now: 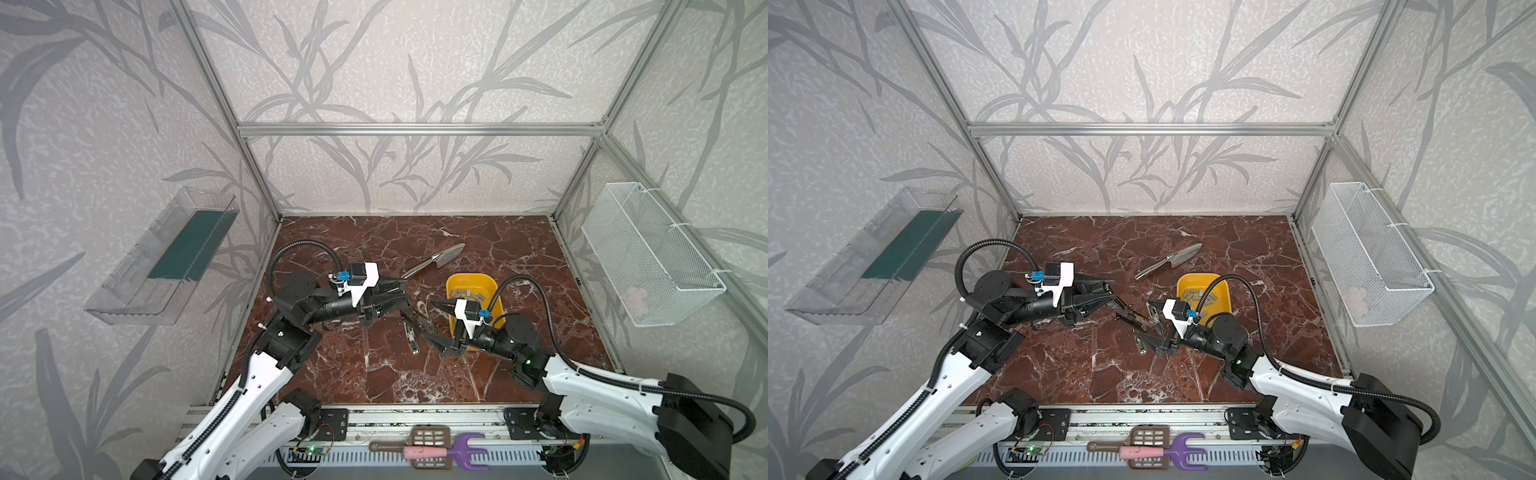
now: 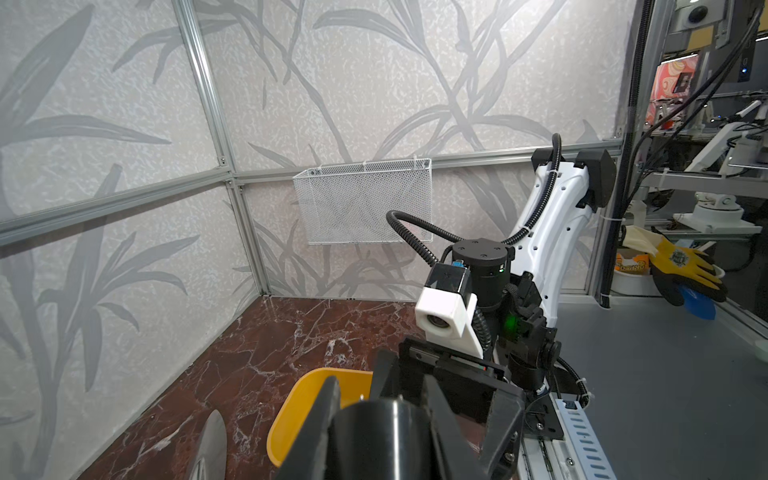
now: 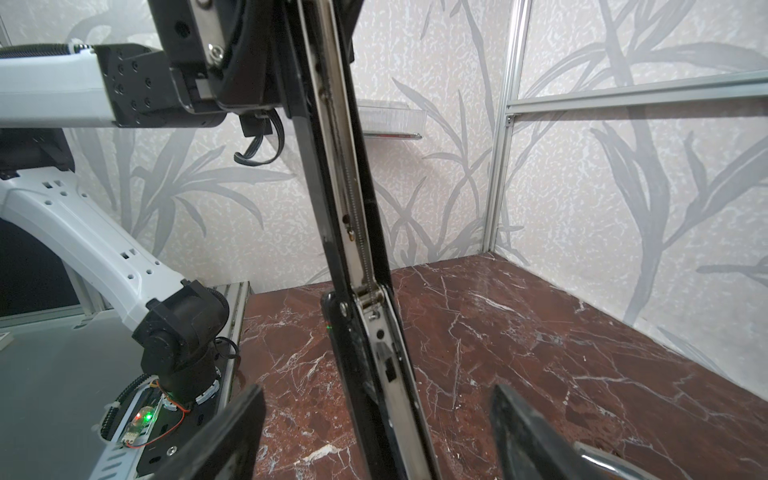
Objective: Load the staples into the stapler
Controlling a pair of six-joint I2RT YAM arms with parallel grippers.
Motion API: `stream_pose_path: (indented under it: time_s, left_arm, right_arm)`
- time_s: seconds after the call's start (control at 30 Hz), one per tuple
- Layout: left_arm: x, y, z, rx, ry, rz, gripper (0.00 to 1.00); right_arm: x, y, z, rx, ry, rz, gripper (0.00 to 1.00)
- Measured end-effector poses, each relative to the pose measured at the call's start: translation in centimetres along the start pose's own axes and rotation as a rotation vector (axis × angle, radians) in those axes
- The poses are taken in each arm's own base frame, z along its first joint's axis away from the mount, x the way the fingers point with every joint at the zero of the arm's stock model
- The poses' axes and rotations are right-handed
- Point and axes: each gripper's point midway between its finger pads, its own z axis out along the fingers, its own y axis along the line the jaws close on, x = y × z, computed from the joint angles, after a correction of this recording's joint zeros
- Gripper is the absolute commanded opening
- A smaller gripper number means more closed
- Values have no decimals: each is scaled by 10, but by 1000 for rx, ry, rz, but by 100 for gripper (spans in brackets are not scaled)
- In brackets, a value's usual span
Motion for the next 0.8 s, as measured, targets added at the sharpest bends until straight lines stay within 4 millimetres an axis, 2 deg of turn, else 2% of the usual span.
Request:
stream_pose_path:
  time_s: [0.2, 0.5, 0.8]
  left_arm:
    - [-1, -3, -1, 5, 1, 7, 0]
    - [0, -13, -6, 39, 2, 36, 0]
    - [4, -24, -3, 117, 10, -5, 0]
  right_arm:
    - [-11, 2, -8, 8, -13, -27, 85]
    - [0, 3, -7, -4, 28, -19, 83]
    - [-5, 10, -4, -47, 27, -21, 81]
